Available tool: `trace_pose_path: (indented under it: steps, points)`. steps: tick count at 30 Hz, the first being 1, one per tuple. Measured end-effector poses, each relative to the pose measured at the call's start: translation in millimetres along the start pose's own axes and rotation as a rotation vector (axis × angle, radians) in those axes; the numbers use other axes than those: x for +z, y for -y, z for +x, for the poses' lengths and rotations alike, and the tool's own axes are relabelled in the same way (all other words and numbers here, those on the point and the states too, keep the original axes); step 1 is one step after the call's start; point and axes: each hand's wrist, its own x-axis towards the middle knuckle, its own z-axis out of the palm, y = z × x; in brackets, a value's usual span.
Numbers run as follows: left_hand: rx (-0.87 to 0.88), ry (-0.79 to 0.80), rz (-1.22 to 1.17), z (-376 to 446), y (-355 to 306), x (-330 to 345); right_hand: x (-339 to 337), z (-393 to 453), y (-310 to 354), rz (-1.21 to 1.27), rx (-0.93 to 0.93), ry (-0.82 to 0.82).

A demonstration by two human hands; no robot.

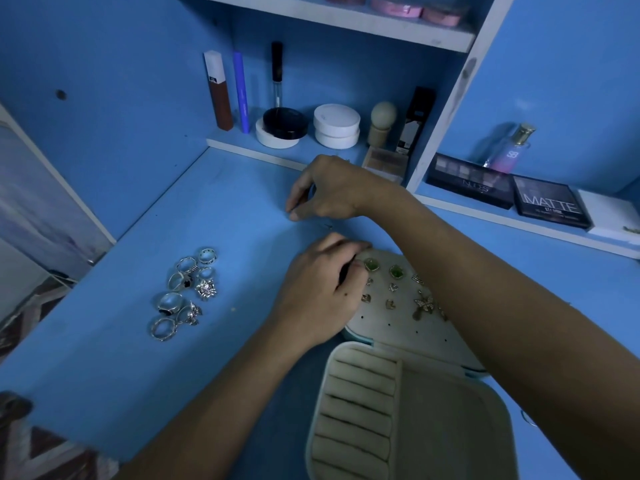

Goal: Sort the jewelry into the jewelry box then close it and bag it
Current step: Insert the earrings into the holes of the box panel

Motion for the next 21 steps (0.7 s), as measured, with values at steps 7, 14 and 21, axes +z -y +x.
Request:
trace_pose_path:
  steps: [7, 14, 21]
  points:
    - [-0.016, -0.008, -0.022, 0, 0, 0, -14, -16, 2, 0.114, 0.000, -0.062]
    - [-0.012, 0.001, -0.021, 1, -1, -1, -31, -49, -3, 0.148, 0.023, -0.219]
    - [-0.003, -0.053, -0.099, 0, -1, -2, -45, -105, -16, 0.245, 0.042, -0.463]
